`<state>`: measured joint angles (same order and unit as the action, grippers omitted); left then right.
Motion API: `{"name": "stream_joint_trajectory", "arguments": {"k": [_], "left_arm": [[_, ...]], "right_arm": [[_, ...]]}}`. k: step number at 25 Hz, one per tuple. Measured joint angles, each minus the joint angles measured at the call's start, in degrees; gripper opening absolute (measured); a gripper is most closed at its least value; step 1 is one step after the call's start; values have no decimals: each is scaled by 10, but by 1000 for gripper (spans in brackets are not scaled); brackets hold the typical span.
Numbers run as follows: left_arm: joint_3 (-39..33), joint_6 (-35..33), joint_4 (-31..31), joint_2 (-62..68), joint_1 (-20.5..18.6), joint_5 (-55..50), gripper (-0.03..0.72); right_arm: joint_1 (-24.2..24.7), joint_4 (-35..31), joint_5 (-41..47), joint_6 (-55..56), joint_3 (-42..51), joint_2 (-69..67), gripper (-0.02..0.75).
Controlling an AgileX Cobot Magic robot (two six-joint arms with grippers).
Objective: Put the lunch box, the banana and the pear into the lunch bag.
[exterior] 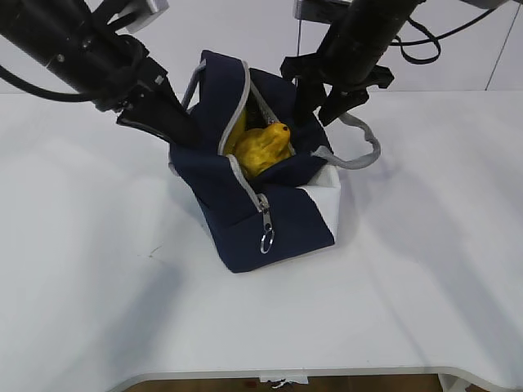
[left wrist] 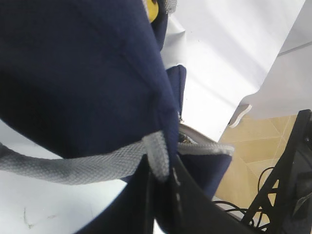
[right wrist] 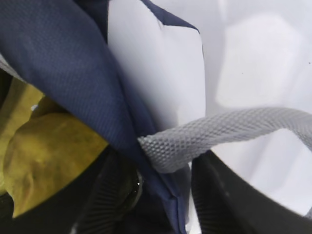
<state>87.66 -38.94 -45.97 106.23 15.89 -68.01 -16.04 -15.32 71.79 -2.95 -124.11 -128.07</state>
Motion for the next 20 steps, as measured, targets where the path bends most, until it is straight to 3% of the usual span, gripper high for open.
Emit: {"name": "stream_joint_trajectory", "arguments": {"k": [7,15,20], "left_arm": [[0,0,1,0,0,0,3],[0,0,1,0,0,-1,3],[3,9,8,0,0,-2,3]], "right_arm": [[0,-22,0,0,0,-3,276],[0,-27,0,0,0,-3,31],[0,-37,0,-1,0,-1,15]]}}
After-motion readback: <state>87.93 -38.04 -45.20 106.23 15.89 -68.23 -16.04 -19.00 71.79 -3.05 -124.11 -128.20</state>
